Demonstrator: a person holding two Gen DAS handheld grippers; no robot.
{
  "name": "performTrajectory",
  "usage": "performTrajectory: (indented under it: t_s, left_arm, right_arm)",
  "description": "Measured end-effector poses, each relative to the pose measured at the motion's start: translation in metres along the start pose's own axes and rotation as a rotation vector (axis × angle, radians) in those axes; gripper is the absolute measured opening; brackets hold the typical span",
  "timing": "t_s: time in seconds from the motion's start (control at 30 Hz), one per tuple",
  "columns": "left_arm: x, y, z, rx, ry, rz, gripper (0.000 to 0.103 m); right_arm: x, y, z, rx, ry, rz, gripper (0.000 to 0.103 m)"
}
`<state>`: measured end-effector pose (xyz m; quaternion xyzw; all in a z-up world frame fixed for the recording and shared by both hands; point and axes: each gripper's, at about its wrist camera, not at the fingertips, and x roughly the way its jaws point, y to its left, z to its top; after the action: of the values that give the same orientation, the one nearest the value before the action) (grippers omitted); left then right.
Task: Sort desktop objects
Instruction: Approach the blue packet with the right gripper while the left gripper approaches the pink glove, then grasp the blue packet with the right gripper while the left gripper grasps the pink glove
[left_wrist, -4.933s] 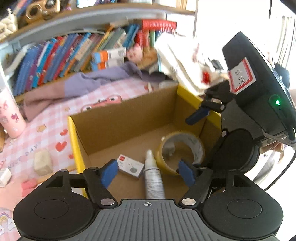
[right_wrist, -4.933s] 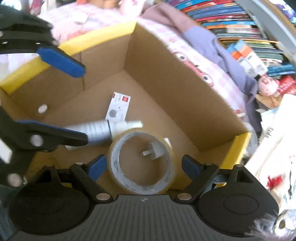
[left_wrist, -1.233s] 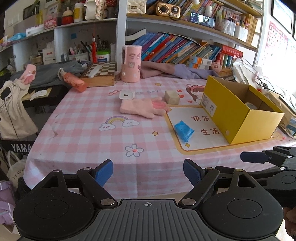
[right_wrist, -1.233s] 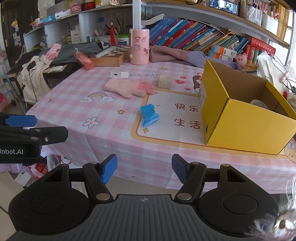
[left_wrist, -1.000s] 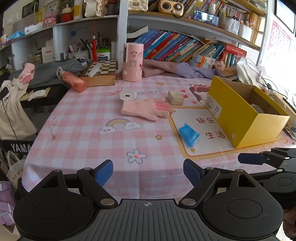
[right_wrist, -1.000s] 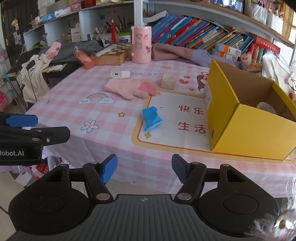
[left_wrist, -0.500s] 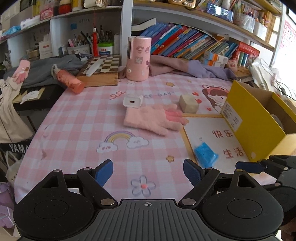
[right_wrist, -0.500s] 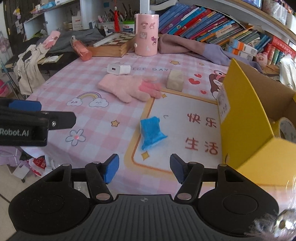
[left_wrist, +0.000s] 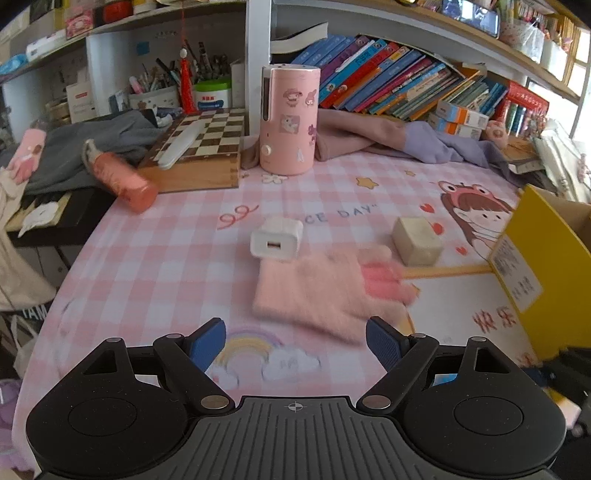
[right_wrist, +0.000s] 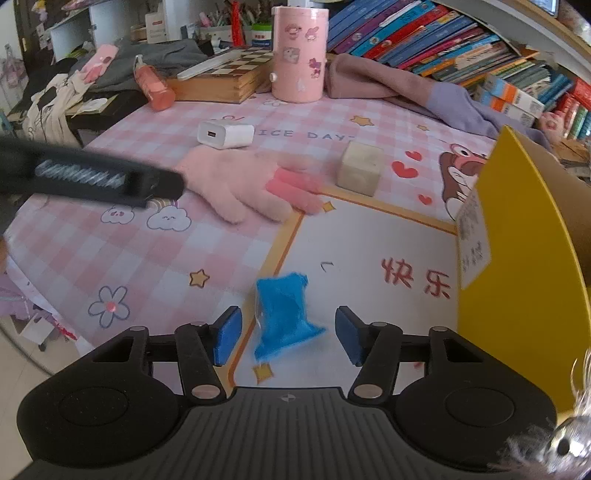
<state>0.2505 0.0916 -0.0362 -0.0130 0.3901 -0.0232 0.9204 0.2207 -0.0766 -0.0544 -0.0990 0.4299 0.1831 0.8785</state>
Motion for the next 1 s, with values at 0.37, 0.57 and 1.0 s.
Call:
performTrajectory:
  t_s: [0.37, 0.57, 1.0]
  left_arm:
    - [0.066, 0.009, 0.021, -0.028, 0.084, 0.014, 0.086]
    - [0.077, 0.009, 0.018, -0.02, 0.104, 0.025, 0.083]
    - [0.049, 0.01, 0.015, -0.08, 0.051, -0.051, 0.016]
  right_arm:
    - [0.02, -0.006, 0.011, -0.047, 0.049, 0.042, 0.039]
    - [0.02, -0.006, 0.011, -0.079, 0.05, 0.076, 0.027]
    - [0.01, -0.019, 0.012, -0.014, 0.025, 0.043, 0.024]
